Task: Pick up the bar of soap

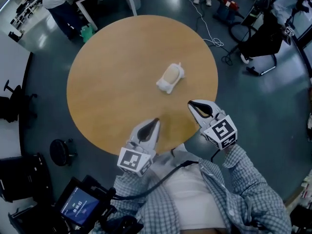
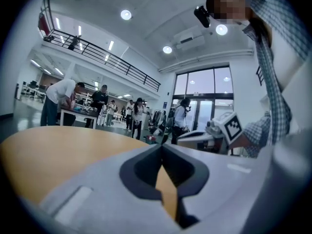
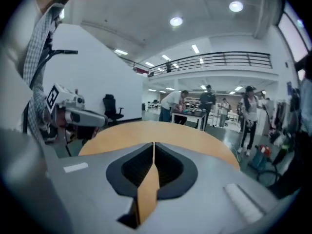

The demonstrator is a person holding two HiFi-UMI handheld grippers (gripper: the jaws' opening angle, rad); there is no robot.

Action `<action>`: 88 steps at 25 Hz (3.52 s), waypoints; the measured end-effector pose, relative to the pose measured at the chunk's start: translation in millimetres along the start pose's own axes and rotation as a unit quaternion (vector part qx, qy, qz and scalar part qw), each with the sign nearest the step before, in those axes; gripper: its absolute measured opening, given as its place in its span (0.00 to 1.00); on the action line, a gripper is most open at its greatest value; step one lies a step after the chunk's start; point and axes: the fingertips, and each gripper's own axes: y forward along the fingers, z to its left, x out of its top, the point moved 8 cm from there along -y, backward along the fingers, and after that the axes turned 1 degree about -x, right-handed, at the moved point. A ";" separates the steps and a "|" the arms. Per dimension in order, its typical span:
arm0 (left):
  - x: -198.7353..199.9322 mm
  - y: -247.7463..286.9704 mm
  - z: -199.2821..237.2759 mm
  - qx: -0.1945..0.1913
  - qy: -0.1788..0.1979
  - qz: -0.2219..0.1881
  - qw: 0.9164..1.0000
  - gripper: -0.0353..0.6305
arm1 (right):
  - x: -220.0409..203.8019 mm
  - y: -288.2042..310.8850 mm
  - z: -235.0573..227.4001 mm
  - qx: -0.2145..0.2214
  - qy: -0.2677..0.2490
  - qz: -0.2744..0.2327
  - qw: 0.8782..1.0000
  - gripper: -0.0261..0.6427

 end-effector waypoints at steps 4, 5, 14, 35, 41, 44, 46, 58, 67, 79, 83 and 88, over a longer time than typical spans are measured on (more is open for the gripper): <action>-0.6 1.4 12.4 0.032 -0.015 -0.014 0.999 0.05 | 12.4 48.6 -20.7 0.075 -0.147 0.083 0.983 0.13; -3.3 2.2 15.8 0.034 -0.014 -0.018 0.999 0.05 | 14.6 62.9 -25.4 0.091 -0.191 0.105 0.972 0.15; -5.1 2.5 28.9 0.100 -0.026 -0.026 0.994 0.05 | -5.9 180.7 -52.2 0.258 -0.471 0.284 0.795 0.46; -26.0 -24.9 36.5 0.171 -0.056 -0.007 0.984 0.05 | -49.6 267.4 -48.7 0.384 -0.610 0.436 0.539 0.52; -26.9 -22.6 37.4 0.160 -0.053 -0.006 0.986 0.05 | -43.1 265.1 -55.0 0.378 -0.581 0.434 0.575 0.45; -26.7 -21.8 36.1 0.156 -0.055 -0.003 0.986 0.05 | -42.3 261.3 -56.5 0.373 -0.573 0.432 0.589 0.45; -25.0 -20.9 34.8 0.154 -0.055 -0.006 0.987 0.05 | -40.0 258.9 -56.2 0.368 -0.563 0.426 0.605 0.45; -12.8 -13.2 36.5 0.120 -0.031 -0.021 0.992 0.05 | 10.1 217.7 -72.8 0.299 -0.311 0.285 0.856 0.45; 1.4 -2.3 33.7 0.085 -0.021 -0.025 0.996 0.05 | 43.4 122.8 -75.0 0.205 0.090 -0.009 0.975 0.45; 8.6 11.0 19.9 0.031 -0.003 -0.023 0.999 0.05 | 23.1 28.0 -29.0 0.124 0.363 -0.184 0.905 0.45; 12.2 14.8 16.1 0.026 -0.005 -0.023 0.999 0.05 | 16.7 12.6 -27.2 0.111 0.404 -0.217 0.882 0.45; 10.9 14.5 14.8 0.023 -0.003 -0.020 1.000 0.05 | 12.6 7.5 -26.2 0.108 0.409 -0.222 0.878 0.45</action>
